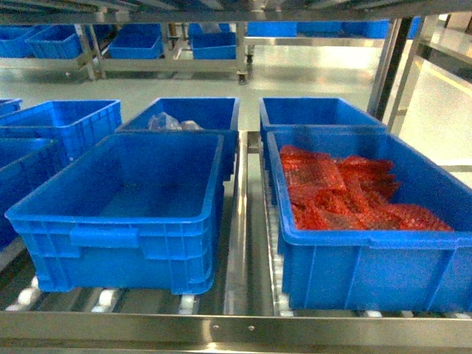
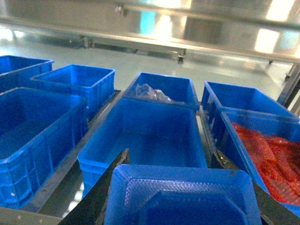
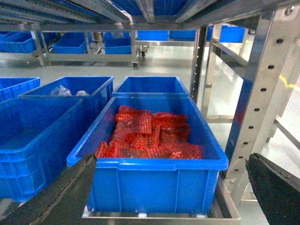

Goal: Pick blue part to blue bin on bottom shelf

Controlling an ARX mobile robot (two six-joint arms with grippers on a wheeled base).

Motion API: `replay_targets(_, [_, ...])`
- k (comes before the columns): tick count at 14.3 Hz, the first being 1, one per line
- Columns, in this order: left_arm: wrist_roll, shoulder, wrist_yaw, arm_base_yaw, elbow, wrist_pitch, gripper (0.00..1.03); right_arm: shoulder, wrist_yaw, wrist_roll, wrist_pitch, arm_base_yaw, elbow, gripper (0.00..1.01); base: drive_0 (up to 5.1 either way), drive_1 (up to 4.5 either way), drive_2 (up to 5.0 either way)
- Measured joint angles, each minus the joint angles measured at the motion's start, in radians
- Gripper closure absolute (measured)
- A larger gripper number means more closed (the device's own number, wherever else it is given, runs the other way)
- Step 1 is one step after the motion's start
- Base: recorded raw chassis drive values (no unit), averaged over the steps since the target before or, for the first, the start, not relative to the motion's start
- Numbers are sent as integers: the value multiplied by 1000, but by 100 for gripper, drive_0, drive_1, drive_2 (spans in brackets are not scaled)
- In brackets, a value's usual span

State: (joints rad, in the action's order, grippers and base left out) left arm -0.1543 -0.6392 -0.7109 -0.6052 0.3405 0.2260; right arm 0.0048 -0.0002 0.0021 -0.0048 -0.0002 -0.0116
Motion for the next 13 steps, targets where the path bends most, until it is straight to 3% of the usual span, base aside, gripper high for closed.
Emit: replay_targets(13, [0,0,0,0,-1,-2,60,0,0,1,-1,0,0,3,0,0,0])
